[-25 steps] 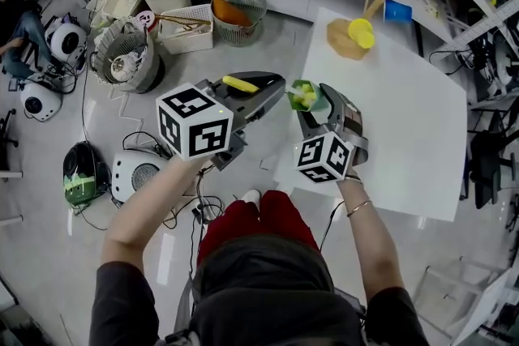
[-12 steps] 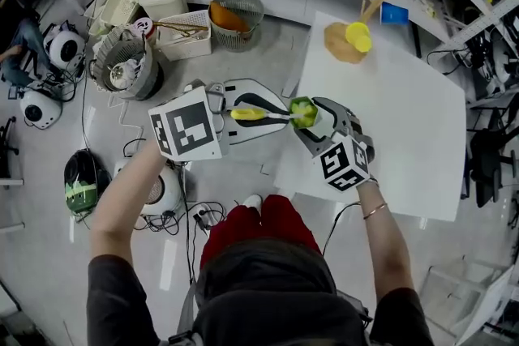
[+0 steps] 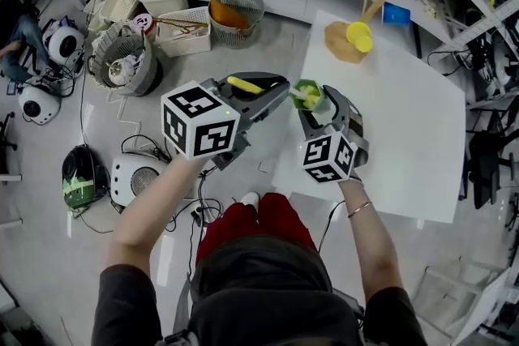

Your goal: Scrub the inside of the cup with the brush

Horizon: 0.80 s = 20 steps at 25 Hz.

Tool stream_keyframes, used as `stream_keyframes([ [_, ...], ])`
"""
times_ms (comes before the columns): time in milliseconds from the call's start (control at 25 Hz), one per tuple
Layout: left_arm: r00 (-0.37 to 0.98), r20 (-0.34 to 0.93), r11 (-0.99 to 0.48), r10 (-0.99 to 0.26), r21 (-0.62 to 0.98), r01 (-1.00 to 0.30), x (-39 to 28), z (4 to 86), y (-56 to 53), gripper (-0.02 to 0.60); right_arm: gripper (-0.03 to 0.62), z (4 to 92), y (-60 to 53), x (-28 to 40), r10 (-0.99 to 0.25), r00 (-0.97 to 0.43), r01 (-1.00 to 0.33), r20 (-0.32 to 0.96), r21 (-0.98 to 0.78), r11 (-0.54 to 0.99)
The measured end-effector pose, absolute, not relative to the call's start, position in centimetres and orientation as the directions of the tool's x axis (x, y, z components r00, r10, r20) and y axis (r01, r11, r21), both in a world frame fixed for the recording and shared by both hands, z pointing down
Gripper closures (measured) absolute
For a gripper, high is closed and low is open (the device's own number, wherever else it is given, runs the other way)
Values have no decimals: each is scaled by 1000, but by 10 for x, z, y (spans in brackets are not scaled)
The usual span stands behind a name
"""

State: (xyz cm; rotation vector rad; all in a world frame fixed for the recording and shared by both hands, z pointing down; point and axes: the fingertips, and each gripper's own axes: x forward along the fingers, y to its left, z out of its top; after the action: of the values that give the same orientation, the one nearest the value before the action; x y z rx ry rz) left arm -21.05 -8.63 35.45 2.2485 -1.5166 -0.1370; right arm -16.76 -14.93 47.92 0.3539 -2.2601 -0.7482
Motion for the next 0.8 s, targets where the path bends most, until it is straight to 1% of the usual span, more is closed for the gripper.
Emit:
stream_keyframes([
  [80, 338, 146, -209, -930, 547, -811, -222, 362, -90, 543, 290, 479, -155, -168, -496, -683, -48, 536, 645, 763],
  [160, 270, 142, -112, -952, 661, -742, -234, 366, -92, 543, 290, 476, -158, -169, -532, -672, -43, 516, 689, 723],
  [240, 212, 134, -48, -968, 731, -681, -242, 367, -93, 543, 290, 473, -158, -170, -549, -664, -29, 508, 716, 698],
  [320, 198, 126, -40, -972, 742, -669, -243, 364, -94, 543, 290, 470, -158, -172, -546, -656, -20, 520, 712, 702],
  [400, 231, 123, -84, -965, 691, -718, -237, 359, -93, 543, 290, 470, -158, -173, -530, -656, -14, 537, 693, 720],
  [560, 364, 131, -256, -922, 498, -829, -216, 351, -88, 543, 292, 473, -152, -169, -443, -686, 20, 577, 623, 782],
  [680, 460, 149, -378, -875, 383, -843, -205, 345, -83, 543, 292, 469, -148, -166, -362, -711, 54, 603, 560, 826],
  [800, 546, 172, -490, -820, 282, -825, -199, 340, -76, 543, 292, 463, -141, -163, -294, -732, 102, 614, 525, 845],
])
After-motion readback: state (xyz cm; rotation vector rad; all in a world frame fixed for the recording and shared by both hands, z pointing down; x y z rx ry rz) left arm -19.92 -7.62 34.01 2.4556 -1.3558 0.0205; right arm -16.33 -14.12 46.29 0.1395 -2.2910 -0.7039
